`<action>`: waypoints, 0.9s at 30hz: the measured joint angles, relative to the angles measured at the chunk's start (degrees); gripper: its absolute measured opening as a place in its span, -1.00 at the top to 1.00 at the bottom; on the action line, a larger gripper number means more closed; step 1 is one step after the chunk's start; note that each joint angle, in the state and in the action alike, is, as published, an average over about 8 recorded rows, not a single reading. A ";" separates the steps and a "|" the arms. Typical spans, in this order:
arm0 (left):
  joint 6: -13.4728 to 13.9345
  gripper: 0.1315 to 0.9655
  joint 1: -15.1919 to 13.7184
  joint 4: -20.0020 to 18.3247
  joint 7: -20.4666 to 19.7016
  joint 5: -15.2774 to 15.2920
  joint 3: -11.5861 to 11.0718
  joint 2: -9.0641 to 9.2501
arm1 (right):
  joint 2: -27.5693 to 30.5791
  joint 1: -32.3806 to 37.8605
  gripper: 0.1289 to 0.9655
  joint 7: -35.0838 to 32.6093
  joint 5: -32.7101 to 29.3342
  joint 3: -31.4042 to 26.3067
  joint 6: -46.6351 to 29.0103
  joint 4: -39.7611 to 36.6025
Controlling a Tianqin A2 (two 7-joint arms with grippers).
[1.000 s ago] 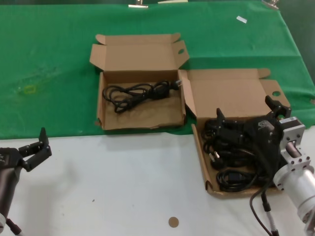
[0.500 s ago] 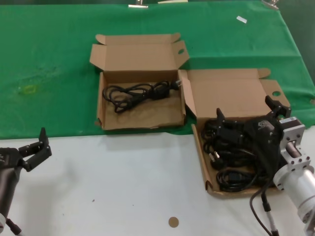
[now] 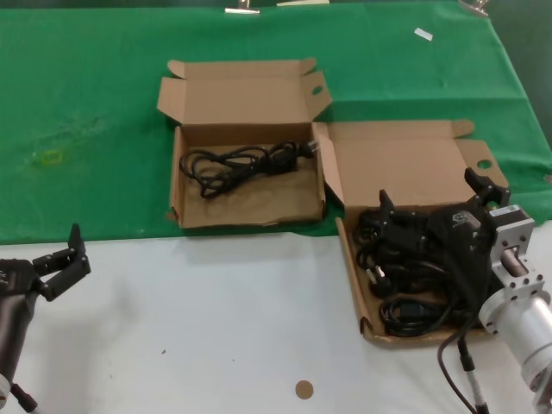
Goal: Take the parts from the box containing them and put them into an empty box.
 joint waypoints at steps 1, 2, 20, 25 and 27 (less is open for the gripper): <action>0.00 -1.00 0.00 0.00 0.00 0.00 0.00 0.00 | 0.00 0.00 -1.00 0.00 0.00 0.00 0.00 0.00; 0.00 -1.00 0.00 0.00 0.00 0.00 0.00 0.00 | 0.00 0.00 -1.00 0.00 0.00 0.00 0.00 0.00; 0.00 -1.00 0.00 0.00 0.00 0.00 0.00 0.00 | 0.00 0.00 -1.00 0.00 0.00 0.00 0.00 0.00; 0.00 -1.00 0.00 0.00 0.00 0.00 0.00 0.00 | 0.00 0.00 -1.00 0.00 0.00 0.00 0.00 0.00; 0.00 -1.00 0.00 0.00 0.00 0.00 0.00 0.00 | 0.00 0.00 -1.00 0.00 0.00 0.00 0.00 0.00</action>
